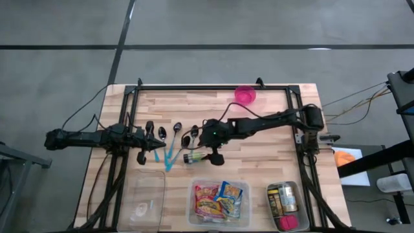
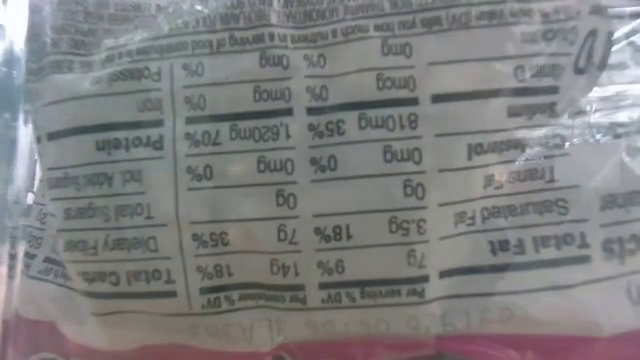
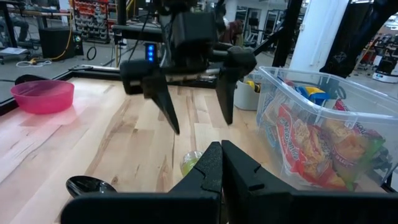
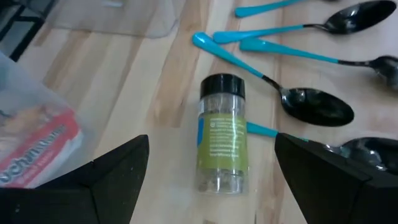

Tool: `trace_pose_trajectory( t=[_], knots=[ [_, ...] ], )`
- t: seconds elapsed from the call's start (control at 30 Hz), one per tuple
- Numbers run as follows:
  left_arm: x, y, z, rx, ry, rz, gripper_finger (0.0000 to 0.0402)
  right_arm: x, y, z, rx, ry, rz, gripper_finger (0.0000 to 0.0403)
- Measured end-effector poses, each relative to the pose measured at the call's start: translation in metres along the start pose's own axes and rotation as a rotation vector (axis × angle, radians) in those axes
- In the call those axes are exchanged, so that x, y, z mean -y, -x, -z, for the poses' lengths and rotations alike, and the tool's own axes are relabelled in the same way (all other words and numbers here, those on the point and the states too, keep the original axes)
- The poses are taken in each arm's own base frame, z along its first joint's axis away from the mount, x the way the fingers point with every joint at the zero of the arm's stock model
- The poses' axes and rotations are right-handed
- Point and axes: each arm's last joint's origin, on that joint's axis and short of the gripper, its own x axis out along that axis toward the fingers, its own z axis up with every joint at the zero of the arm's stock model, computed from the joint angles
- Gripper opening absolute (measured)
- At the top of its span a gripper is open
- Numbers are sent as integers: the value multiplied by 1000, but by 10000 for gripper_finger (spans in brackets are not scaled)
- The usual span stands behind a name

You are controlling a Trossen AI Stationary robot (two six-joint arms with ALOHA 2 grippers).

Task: Pick & Place Food Item
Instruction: Put the green seasoning bottle into the gray bin

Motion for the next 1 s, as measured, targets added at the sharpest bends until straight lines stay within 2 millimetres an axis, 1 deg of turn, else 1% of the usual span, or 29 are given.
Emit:
trace_pose_trajectory(
  t=[0.23,0.4,0.7,1.0],
  knots=[
    [0,0,0,1,0,0,0,6,-27,16,-33,-29,-66,345],
    [0,0,0,0,0,0,0,10,-42,24,-37,-30,-69,345],
    [0,0,0,0,0,0,0,14,-55,36,-78,-30,-40,345],
    [0,0,0,0,0,0,0,16,-55,36,-82,-29,20,345]
  ],
)
